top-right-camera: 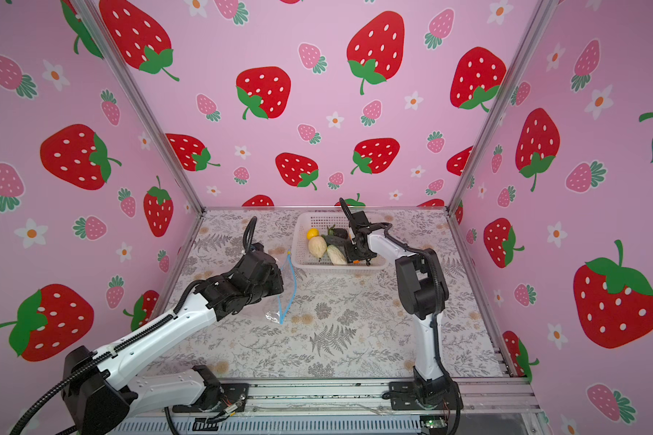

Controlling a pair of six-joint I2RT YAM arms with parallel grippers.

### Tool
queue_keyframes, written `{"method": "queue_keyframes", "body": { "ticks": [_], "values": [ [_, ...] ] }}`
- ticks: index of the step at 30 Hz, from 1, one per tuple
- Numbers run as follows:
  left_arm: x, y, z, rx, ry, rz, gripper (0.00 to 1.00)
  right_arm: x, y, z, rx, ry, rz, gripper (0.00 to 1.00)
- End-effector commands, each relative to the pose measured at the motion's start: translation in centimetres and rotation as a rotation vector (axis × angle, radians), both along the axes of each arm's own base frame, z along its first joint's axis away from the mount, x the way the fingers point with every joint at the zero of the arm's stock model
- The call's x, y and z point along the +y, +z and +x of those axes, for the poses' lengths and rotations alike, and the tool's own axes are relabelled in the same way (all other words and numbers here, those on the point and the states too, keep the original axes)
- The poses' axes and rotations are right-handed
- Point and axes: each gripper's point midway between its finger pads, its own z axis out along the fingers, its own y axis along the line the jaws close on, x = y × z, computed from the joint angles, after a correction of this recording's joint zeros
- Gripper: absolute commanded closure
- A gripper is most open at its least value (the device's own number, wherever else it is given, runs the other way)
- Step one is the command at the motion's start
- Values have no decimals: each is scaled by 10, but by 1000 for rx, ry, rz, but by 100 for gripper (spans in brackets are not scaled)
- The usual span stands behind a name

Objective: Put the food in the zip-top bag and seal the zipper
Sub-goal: 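Close the right gripper on the orange and lift it from the basket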

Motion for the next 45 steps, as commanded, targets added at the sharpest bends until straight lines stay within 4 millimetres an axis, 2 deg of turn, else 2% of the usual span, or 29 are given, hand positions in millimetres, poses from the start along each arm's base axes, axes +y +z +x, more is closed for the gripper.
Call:
{"method": "queue_keyframes", "body": {
  "ticks": [1,10,25,36,45],
  "values": [
    [1,3,0,-12,15,-8,100,0,-9,3,14,-1,0,33],
    [1,4,1,-16,15,-5,100,1,-5,2,9,8,12,39],
    [-4,1,5,-17,9,-14,100,1,30,0,-44,28,57,42],
    [-7,5,8,-24,2,-15,100,-2,45,-10,-60,19,97,45],
    [-7,6,9,-28,8,-27,100,1,77,-16,-134,18,178,47]
  ]
}}
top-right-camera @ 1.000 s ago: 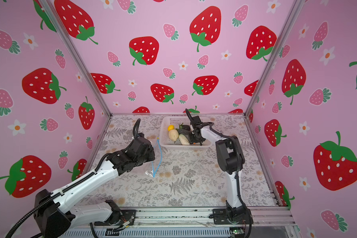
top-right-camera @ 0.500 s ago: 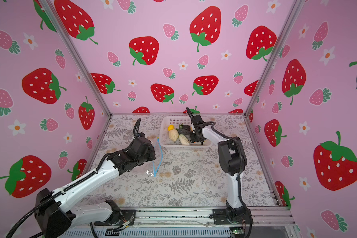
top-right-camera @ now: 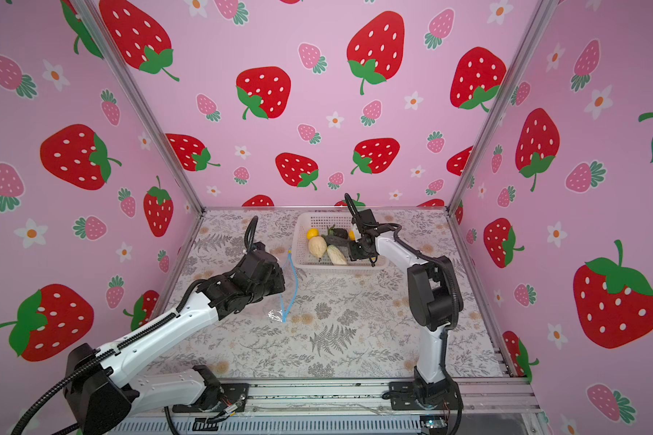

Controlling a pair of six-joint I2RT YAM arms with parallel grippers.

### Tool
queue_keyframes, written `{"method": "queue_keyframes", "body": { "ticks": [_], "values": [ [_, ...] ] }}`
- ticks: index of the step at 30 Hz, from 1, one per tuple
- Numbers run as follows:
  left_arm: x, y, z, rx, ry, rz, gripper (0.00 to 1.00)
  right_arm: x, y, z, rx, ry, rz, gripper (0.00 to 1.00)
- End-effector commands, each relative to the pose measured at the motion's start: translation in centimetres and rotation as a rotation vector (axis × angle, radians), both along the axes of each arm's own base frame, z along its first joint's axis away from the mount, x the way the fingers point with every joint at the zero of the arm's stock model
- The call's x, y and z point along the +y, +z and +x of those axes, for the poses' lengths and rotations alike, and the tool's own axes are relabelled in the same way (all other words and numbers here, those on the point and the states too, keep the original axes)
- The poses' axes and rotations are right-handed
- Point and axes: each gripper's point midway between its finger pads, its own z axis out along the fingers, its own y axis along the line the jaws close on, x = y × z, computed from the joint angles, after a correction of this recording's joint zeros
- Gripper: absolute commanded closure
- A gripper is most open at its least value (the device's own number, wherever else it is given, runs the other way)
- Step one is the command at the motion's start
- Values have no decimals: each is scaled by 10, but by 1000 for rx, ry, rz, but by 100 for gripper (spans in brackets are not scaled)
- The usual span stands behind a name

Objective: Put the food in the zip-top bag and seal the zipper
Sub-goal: 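Close the right gripper on the orange and lift it from the basket, then carry the orange with the right gripper over the bag's open mouth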

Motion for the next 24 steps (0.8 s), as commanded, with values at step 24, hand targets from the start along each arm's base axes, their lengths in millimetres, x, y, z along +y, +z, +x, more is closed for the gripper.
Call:
{"method": "queue_keyframes", "body": {
  "ticks": [24],
  "values": [
    [-9,19,10,-38,10,-42,100,92,110,-121,-272,470,520,58]
  ]
}}
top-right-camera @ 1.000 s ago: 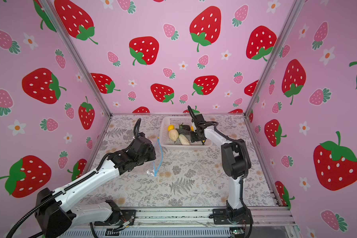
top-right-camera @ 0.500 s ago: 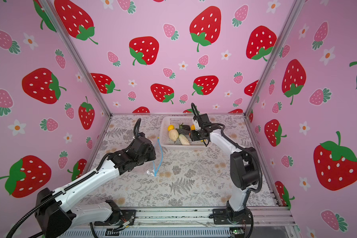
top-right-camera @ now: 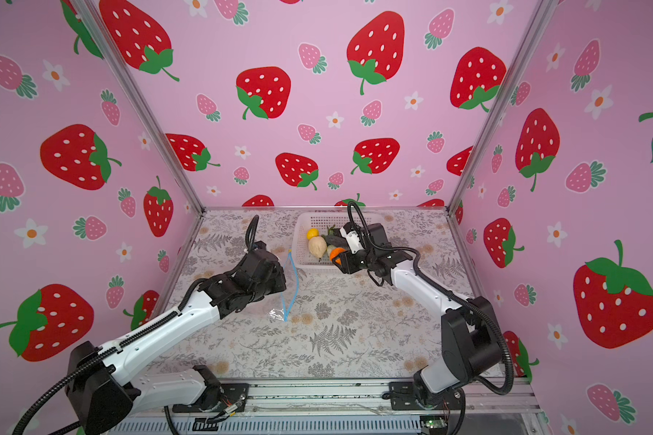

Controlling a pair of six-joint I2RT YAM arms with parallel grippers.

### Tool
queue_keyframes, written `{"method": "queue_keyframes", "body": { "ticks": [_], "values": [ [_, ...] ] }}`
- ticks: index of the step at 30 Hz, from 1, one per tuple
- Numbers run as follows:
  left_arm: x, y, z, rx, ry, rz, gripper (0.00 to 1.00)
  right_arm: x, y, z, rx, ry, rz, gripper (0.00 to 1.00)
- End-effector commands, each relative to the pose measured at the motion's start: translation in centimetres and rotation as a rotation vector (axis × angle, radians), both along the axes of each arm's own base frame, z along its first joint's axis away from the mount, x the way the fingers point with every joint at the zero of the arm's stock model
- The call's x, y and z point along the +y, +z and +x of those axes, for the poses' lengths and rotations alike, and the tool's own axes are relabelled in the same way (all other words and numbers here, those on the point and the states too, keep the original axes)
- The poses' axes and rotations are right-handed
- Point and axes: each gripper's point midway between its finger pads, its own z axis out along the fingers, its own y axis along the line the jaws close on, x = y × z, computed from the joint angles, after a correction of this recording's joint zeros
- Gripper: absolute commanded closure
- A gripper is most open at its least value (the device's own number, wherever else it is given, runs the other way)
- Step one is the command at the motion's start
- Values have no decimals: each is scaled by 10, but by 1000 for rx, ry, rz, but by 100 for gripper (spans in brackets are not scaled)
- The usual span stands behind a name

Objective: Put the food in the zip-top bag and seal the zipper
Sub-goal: 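Carry the orange with the right gripper over the bag's open mouth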

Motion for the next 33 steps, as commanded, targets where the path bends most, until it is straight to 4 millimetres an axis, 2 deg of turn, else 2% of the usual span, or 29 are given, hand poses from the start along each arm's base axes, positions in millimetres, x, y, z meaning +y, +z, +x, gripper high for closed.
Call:
{"method": "queue_keyframes", "body": {
  "ticks": [1,8,17,26,33],
  "values": [
    [-6,19,6,-34,9,-37,100,29,30,-21,-106,137,114,58],
    [-6,23,6,-35,13,-42,100,57,36,-44,-122,245,179,58],
    [-7,26,8,-43,17,-51,100,76,39,-64,-135,306,228,58],
    [-8,29,8,-46,17,-64,100,86,29,-79,-107,341,236,58],
    [-7,34,5,-54,20,-89,100,97,10,-82,-74,349,211,58]
  ]
}}
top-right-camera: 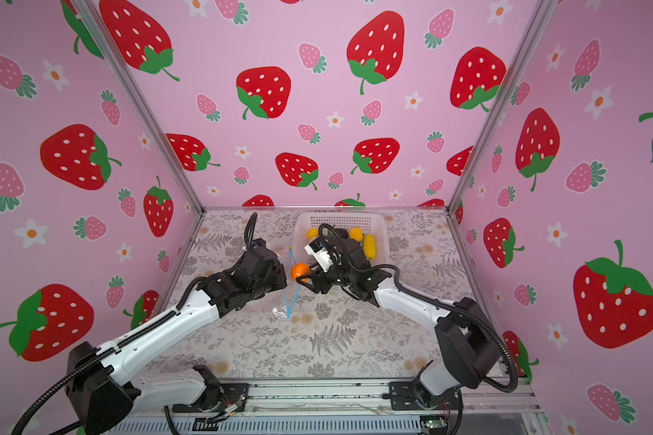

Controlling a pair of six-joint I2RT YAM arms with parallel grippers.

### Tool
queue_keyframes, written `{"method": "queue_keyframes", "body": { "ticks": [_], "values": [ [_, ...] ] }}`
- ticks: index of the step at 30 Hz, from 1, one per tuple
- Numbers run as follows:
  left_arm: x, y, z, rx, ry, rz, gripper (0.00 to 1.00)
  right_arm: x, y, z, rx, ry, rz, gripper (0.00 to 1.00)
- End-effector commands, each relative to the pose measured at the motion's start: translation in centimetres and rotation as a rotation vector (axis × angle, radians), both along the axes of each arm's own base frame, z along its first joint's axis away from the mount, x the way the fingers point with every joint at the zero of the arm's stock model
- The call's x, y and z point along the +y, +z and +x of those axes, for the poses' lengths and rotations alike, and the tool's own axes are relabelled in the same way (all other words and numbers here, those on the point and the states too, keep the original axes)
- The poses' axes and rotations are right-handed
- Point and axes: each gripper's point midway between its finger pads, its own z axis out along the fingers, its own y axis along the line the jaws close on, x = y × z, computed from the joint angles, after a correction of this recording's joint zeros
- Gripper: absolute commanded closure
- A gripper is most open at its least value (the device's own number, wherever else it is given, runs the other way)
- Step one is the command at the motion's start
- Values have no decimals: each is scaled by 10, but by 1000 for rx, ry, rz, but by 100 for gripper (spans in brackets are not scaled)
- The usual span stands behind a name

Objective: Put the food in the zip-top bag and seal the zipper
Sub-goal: 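Carry the orange with the right gripper over the bag's open mouth, then open the right gripper to drop the orange into the bag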

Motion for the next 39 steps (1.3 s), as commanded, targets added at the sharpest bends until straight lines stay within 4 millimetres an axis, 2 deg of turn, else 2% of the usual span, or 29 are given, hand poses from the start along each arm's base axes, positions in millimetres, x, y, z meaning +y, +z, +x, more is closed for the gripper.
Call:
{"method": "queue_keyframes", "body": {
  "ticks": [1,14,20,25,30,37,39],
  "values": [
    [-2,24,2,-43,15,-53,100,9,-10,-3,5,17,-9,58],
    [-3,27,-2,-48,9,-83,100,18,-34,2,24,7,-65,58],
    [-5,27,-1,-47,4,-90,100,20,-38,6,25,-5,-82,56],
    [-8,28,1,-47,-6,-92,100,20,-40,9,20,-13,-105,49],
    [-10,27,3,-41,-12,-91,100,19,-43,11,19,-29,-119,37],
    [-10,26,4,-39,-10,-89,100,17,-46,14,13,-42,-135,33],
    [-11,26,4,-39,-12,-90,100,18,-47,14,11,-43,-137,29]
  ]
}}
